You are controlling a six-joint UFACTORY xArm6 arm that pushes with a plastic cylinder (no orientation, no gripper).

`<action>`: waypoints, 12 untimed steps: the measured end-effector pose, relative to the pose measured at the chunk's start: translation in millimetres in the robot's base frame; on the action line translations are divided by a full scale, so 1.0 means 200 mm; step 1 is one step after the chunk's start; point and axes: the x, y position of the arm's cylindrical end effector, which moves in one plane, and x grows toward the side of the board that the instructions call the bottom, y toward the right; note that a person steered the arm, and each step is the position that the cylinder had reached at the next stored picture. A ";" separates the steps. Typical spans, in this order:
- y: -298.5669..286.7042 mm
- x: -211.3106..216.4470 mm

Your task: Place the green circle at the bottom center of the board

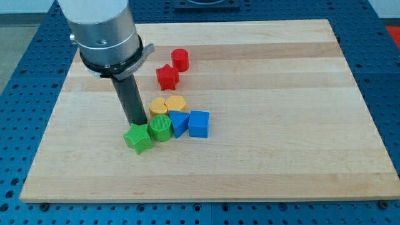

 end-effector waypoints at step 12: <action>0.10 0.18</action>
